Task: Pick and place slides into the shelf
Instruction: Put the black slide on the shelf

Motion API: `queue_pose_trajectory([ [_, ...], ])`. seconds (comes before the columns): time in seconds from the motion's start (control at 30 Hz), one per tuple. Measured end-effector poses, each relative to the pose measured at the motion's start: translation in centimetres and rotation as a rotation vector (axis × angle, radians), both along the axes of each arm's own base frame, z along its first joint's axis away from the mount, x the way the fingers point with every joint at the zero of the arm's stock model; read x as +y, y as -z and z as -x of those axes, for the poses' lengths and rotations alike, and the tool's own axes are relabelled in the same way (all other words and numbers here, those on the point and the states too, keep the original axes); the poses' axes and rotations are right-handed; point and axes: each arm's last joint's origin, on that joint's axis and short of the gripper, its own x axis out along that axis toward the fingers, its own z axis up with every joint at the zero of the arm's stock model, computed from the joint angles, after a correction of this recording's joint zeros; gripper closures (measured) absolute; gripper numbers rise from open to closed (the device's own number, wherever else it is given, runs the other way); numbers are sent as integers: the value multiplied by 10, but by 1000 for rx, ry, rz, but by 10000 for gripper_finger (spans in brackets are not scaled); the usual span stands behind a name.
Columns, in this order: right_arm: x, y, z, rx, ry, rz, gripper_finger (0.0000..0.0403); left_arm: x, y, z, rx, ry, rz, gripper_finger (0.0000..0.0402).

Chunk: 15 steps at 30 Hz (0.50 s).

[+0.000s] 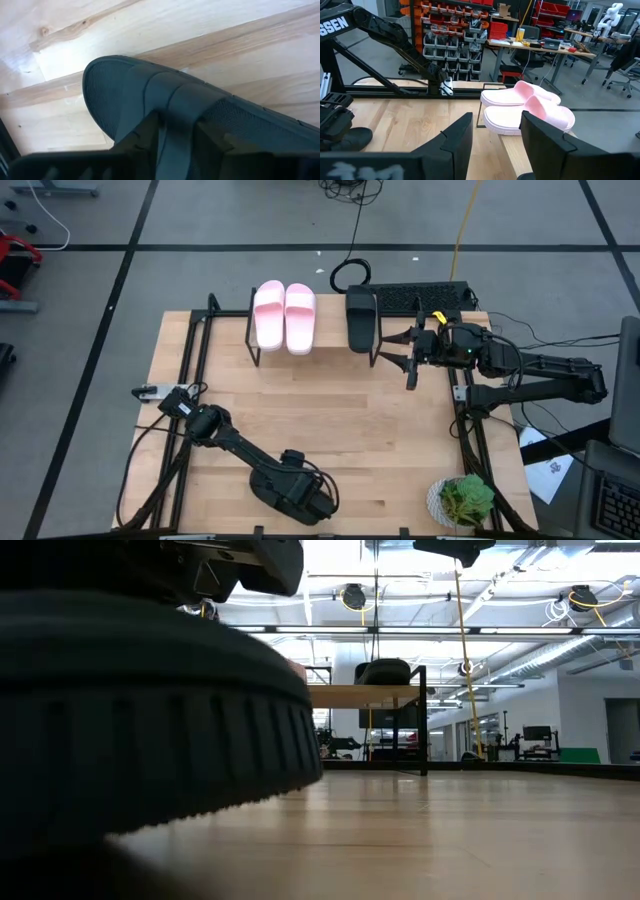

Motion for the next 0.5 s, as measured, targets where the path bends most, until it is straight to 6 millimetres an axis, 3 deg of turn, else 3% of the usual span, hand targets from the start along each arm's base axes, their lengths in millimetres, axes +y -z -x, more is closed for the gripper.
queue_pose_trajectory([
  [0.37,0,0,0,1,0,0,248,0,0,0,34,-3,55,393],
  [0.5,0,0,0,0,0,0,248,0,-3,1,33,5,65,398],
])
